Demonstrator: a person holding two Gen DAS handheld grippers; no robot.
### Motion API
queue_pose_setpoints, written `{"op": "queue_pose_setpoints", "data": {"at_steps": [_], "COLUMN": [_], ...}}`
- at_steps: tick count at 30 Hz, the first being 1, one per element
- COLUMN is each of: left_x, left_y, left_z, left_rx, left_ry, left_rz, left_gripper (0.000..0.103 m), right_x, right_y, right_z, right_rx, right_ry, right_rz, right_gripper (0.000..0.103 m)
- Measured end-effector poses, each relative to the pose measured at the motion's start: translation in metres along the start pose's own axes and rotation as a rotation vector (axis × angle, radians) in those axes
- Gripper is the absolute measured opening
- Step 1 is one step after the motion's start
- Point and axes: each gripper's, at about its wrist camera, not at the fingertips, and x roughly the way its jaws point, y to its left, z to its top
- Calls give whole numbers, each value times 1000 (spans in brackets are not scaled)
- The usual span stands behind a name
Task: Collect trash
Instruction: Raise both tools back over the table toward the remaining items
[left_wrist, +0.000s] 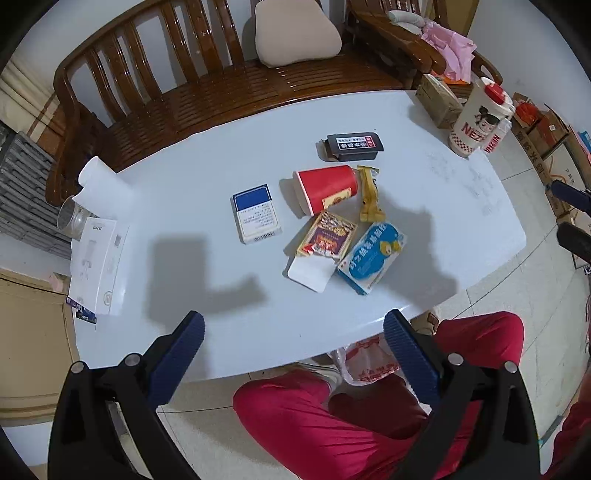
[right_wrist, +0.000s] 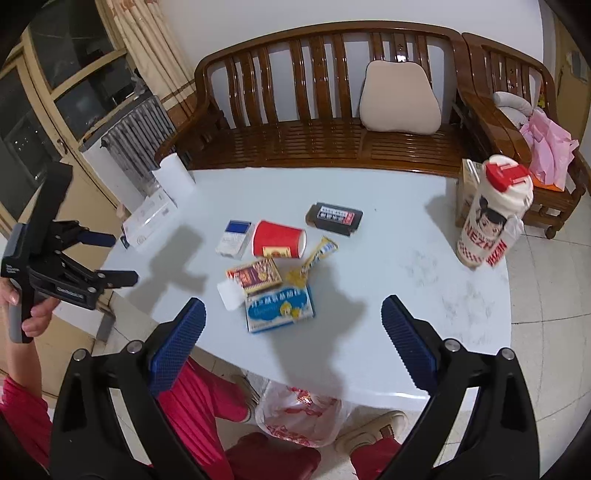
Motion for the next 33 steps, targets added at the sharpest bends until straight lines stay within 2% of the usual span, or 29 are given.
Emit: {"op": "queue_pose_setpoints", "data": {"at_steps": [5,15,33], "left_x": [20,72,175], "left_y": [5,32,57], "left_z": [21,51,88], "left_rx": [8,-22,-66], "left_ry": [28,117,236], "left_rz": [9,-12,-31], "left_gripper": [95,95,95], "right_x": [11,68,195], "right_y": [-1,-2,-14], "right_z": [18,38,40], "right_rx": [7,12,36], "right_ry": [5,101,306], "right_rz": [-3,-4,-2], "right_gripper": [94,94,94]}}
